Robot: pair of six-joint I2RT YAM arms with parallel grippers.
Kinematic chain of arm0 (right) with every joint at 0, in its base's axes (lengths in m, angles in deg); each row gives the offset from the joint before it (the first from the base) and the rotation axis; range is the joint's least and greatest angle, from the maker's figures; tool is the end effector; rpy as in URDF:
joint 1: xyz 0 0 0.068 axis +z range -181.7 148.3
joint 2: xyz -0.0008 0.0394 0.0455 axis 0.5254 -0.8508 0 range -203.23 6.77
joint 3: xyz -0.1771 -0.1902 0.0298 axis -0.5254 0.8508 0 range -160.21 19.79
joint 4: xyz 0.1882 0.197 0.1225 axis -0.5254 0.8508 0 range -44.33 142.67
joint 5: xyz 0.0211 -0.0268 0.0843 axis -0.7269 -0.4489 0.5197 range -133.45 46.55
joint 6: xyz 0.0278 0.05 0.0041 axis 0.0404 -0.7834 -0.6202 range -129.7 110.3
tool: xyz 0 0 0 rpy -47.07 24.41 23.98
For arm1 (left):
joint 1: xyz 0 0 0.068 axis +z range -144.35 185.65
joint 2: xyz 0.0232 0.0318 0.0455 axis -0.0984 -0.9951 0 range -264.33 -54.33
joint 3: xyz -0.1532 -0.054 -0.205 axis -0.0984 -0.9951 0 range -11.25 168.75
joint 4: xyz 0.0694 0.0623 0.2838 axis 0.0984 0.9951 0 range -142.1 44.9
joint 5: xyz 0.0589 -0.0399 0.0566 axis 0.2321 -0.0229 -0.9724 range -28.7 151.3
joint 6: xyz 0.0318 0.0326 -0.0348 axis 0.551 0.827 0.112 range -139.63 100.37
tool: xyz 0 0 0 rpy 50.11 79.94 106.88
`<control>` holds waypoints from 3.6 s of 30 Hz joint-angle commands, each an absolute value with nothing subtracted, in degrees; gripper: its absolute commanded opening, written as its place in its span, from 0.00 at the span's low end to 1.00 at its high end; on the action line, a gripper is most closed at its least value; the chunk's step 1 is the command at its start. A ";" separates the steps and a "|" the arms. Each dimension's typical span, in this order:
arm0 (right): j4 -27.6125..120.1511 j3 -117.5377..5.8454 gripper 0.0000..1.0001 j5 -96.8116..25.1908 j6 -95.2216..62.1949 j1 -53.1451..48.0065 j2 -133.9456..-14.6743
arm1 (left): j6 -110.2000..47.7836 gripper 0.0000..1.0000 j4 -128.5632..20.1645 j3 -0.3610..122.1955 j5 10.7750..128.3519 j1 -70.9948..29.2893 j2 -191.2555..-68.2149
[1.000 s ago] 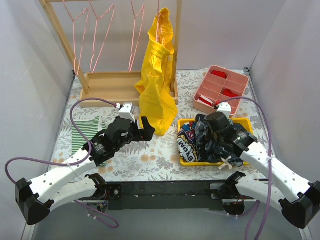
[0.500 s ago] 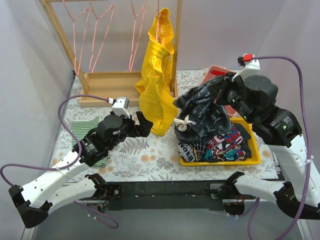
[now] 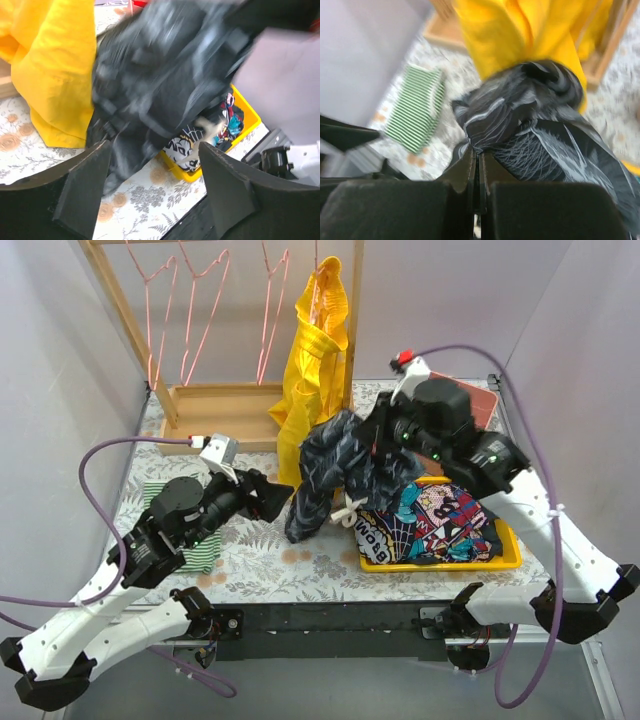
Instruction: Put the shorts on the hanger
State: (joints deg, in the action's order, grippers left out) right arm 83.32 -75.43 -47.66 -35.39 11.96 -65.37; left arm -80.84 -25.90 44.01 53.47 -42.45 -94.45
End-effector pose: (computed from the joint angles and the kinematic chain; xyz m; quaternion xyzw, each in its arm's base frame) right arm 0.2131 0.1992 0.4916 -0.1013 0.7843 0.3239 0.5193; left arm 0.1363 -0.1437 0.3864 -0.1311 0.7602 -0.4867 0.4099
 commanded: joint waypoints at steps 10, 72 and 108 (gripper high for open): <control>79.61 -46.94 0.99 -61.63 -32.20 11.90 -55.59 | -86.33 0.34 -32.02 32.53 68.06 -42.25 -99.50; 73.20 -59.95 0.01 -53.66 -41.42 7.70 -60.47 | -81.23 0.58 -38.65 30.86 57.97 -52.89 -98.99; 76.17 -34.53 0.01 -49.25 -44.42 -2.69 -41.31 | -109.97 0.38 -38.47 31.46 35.64 -50.43 -125.34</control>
